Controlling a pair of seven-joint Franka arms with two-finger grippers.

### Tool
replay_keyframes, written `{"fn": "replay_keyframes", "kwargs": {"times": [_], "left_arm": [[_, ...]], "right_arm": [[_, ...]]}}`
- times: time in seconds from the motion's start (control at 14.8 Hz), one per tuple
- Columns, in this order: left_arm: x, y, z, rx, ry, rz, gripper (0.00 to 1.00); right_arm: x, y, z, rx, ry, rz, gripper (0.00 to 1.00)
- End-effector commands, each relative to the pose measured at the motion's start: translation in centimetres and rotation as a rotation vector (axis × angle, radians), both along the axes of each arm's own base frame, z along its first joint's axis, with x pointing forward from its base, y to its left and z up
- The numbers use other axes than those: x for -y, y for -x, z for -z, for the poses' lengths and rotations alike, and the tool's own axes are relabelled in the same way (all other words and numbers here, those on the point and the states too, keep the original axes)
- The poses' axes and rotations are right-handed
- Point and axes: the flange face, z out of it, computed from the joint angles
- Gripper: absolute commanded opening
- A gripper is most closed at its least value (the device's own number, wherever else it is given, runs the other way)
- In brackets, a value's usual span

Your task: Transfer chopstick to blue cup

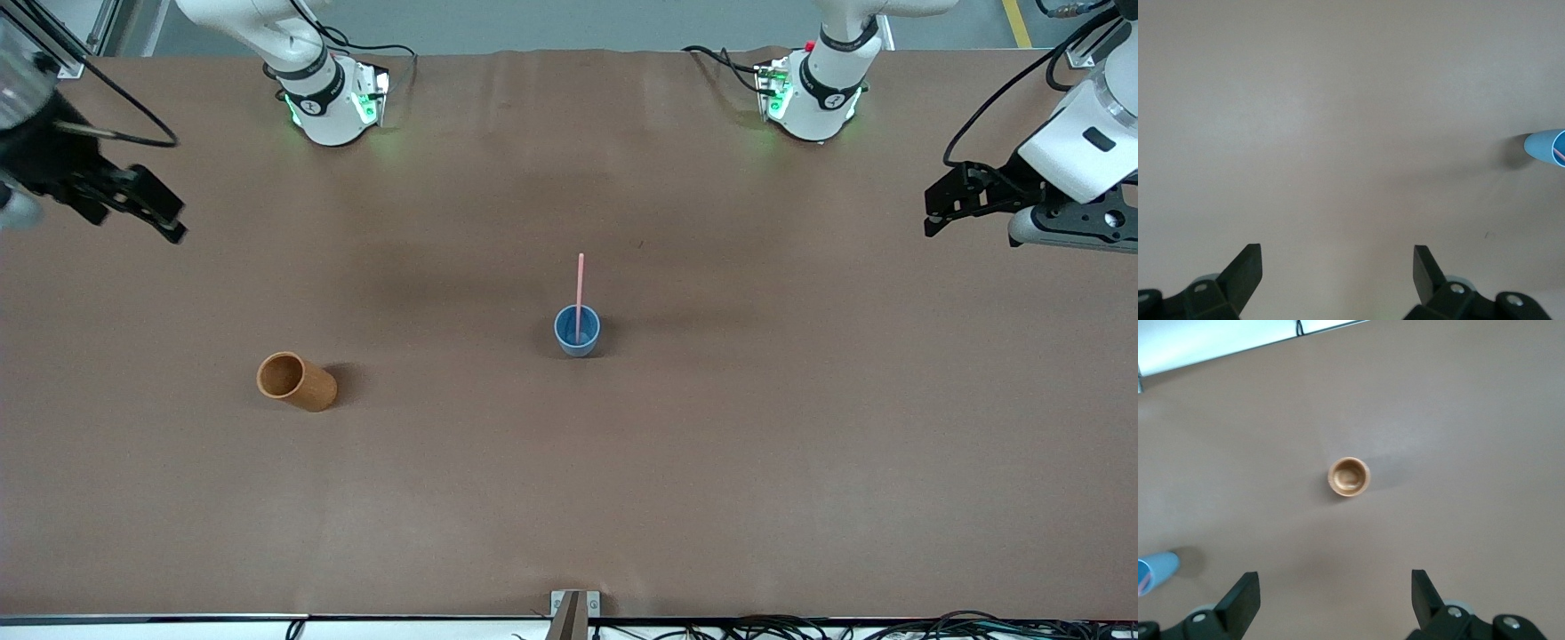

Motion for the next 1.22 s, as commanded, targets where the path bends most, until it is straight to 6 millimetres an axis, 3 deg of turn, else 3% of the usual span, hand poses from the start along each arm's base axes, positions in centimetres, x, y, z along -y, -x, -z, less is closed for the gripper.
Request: {"fn": "replay_keyframes", "kwargs": {"times": [0.0, 0.14, 0.2, 0.95, 1.15], "left_arm": [[0.2, -0.1, -0.3, 0.009, 0.007, -0.007, 1.0], [0.2, -0.1, -0.3, 0.009, 0.006, -0.002, 1.0], [0.2, -0.1, -0.3, 0.01, 0.006, 0.003, 1.0], [0.2, -0.1, -0.3, 0.01, 0.005, 0.007, 1.0], [0.2, -0.1, -0.2, 0.008, 0.005, 0.007, 1.0]], "right_arm": [[3.2, 0.8, -2.2, 0.026, 0.022, -0.065, 1.0], [5.5, 1.1, -3.2, 0.02, 0.023, -0.106, 1.0], [5.7, 1.0, -3.1, 0.005, 0.026, -0.131, 1.0], [4.2, 0.2, -1.1, -0.045, 0.001, -0.169, 1.0], [4.7, -0.1, -0.9, -0.047, -0.018, -0.211, 1.0]]}}
